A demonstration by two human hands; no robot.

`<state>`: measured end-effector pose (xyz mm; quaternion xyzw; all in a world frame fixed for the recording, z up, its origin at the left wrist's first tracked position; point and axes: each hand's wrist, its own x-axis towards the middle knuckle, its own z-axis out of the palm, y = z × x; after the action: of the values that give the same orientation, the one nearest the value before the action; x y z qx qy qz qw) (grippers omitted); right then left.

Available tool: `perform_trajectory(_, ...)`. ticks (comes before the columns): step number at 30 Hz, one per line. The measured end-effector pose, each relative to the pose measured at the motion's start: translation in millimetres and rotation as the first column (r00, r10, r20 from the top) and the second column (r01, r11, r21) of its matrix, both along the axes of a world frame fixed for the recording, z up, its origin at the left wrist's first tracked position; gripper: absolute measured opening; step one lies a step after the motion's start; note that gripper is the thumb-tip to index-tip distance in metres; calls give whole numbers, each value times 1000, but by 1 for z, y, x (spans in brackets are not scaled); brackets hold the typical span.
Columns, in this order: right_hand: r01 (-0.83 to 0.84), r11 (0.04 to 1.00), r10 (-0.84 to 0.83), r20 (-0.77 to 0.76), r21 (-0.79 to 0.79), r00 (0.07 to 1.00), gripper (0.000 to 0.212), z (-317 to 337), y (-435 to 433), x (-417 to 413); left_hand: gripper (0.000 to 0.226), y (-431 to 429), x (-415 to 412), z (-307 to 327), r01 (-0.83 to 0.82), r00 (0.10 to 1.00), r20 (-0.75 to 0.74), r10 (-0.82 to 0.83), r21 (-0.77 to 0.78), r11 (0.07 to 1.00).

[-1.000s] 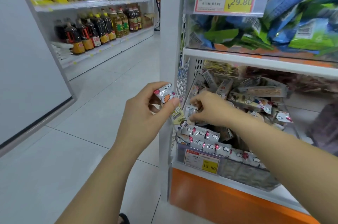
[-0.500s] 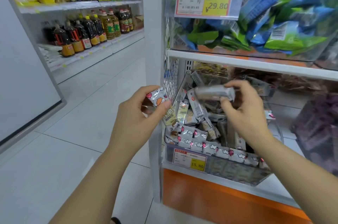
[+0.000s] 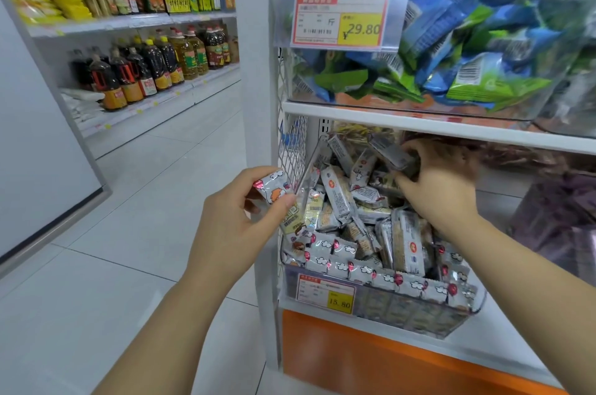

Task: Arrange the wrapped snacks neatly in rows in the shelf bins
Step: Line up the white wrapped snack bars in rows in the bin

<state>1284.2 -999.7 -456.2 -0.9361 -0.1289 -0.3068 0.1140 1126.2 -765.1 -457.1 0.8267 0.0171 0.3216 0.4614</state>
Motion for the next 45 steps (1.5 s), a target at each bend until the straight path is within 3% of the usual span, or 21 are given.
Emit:
perform_trajectory(4, -65, 998, 65, 28, -23, 997, 47, -1, 2, -8, 25, 1, -1, 5, 2, 1000, 24, -2, -33, 999)
perform_trajectory(16, -210, 968, 185, -169, -140, 968, 52, -4, 1, 1, 20, 7, -1, 4, -19, 1000, 21, 20, -45, 999)
perform_trajectory(22, -139, 952, 90, -185, -271, 979, 58, -4, 9, 7, 26, 6, -1, 5, -11, 999, 29, 12, -53, 999)
perform_trajectory(28, -183, 966, 156, -150, -184, 976, 57, 6, 9, -9, 28, 8, -2, 4, -15, 999, 36, 16, -37, 999)
perform_trajectory(30, -296, 950, 279, -162, -94, 946, 53, 14, 19, -23, 28, 8, -2, 4, -22, 999, 38, 23, -35, 999)
perform_trajectory(34, -586, 810, 538, -353, -34, 765, 48, 14, 48, -36, 27, 7, -1, 5, -33, 999, 40, 34, -22, 999)
perform_trajectory(36, -609, 789, 544, -369, -81, 754, 51, 9, 58, -33, 26, 7, -2, 5, -38, 998, 43, 39, -21, 999)
perform_trajectory(40, -562, 731, 463, -324, -388, 825, 49, -8, 59, -25, 19, 11, -3, 2, -37, 998, 43, 38, -7, 999)
perform_trajectory(42, -555, 691, 456, -316, -463, 832, 46, -14, 56, -23, 21, 13, -3, 2, -39, 998, 43, 39, -2, 999)
perform_trajectory(45, -485, 673, 378, -304, -559, 874, 58, -17, 54, -18, 21, 13, -2, 3, -34, 999, 43, 33, 8, 999)
